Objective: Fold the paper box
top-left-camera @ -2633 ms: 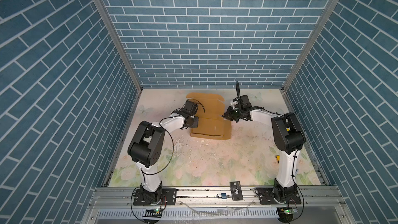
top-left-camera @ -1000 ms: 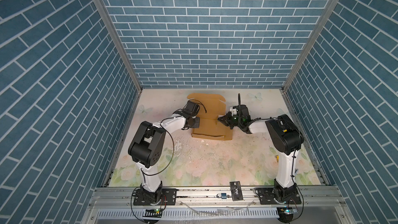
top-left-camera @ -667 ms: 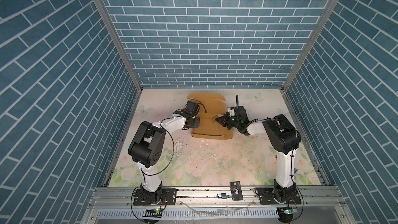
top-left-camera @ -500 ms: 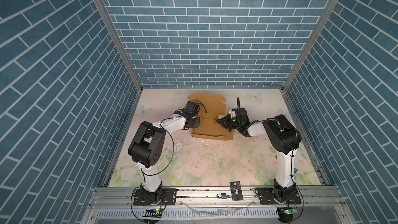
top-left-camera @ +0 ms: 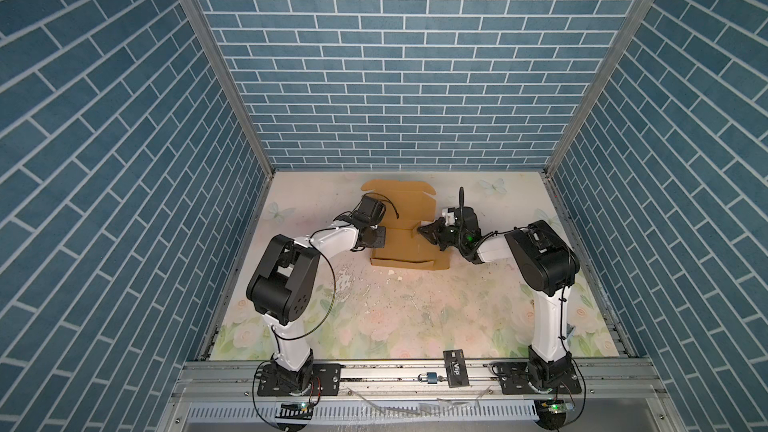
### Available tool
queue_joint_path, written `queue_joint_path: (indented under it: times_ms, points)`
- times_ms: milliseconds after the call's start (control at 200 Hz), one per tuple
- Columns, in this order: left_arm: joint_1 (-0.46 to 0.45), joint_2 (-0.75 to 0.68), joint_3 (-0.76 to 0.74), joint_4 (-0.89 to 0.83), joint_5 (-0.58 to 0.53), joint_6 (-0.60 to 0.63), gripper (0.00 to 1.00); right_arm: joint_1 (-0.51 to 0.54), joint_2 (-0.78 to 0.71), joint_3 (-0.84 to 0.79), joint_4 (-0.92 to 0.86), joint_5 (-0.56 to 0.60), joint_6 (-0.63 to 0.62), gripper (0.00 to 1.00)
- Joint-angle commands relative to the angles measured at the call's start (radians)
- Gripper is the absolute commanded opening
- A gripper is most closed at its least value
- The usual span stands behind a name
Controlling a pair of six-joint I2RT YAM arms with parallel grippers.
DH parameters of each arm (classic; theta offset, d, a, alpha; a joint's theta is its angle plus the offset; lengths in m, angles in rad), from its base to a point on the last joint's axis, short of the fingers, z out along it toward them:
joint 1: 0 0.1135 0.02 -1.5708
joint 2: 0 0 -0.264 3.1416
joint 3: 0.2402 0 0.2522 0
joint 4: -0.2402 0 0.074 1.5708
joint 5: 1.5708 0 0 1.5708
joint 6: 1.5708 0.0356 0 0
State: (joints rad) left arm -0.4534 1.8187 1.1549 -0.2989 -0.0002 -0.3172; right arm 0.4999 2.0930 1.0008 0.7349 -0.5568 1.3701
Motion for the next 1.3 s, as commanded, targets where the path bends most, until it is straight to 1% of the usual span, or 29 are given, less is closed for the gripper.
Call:
queue_joint_path:
  times_ms: [0,90,190,250,370,470,600,735,810,920,1085,1160,1295]
  points:
    - [-0.024,-0.024,0.001,-0.023,0.014,0.019,0.0,0.012,0.026,0.019,0.04,0.015,0.046,0.0]
    - [-0.026,-0.01,-0.011,-0.002,0.004,0.025,0.0,0.012,0.027,0.016,0.018,0.017,0.027,0.0]
    - [-0.025,-0.007,0.003,-0.029,0.001,0.023,0.0,0.005,0.021,-0.008,0.071,0.015,0.073,0.0]
    - [-0.026,-0.011,-0.001,-0.021,0.005,0.022,0.0,-0.001,-0.008,-0.019,0.063,0.01,0.061,0.0]
    - [-0.026,0.007,0.001,-0.013,-0.013,0.03,0.0,-0.014,-0.068,-0.04,-0.039,-0.006,-0.017,0.0]
    - [-0.024,-0.003,0.017,-0.033,-0.021,0.037,0.0,-0.021,-0.121,-0.102,-0.011,-0.003,0.0,0.0]
    - [-0.021,0.002,0.007,-0.013,-0.033,0.053,0.0,-0.022,-0.189,-0.163,-0.042,-0.006,-0.041,0.0]
    - [-0.011,-0.008,0.023,-0.044,-0.035,0.043,0.0,-0.024,-0.238,-0.234,0.002,-0.011,-0.013,0.0]
    - [-0.007,-0.013,0.016,-0.028,-0.042,0.05,0.0,-0.023,-0.28,-0.264,-0.007,-0.019,-0.028,0.0]
    - [-0.001,-0.004,0.035,-0.049,-0.077,0.055,0.0,-0.023,-0.351,-0.295,-0.076,-0.025,-0.071,0.0]
    - [0.025,-0.019,0.038,-0.045,-0.078,0.057,0.0,-0.021,-0.455,-0.309,-0.203,-0.033,-0.143,0.0]
    - [0.036,-0.012,0.046,-0.054,-0.088,0.06,0.0,-0.021,-0.474,-0.302,-0.252,-0.051,-0.176,0.0]
    - [0.067,-0.022,0.053,-0.062,-0.082,0.048,0.0,-0.002,-0.482,-0.295,-0.279,-0.079,-0.187,0.0]
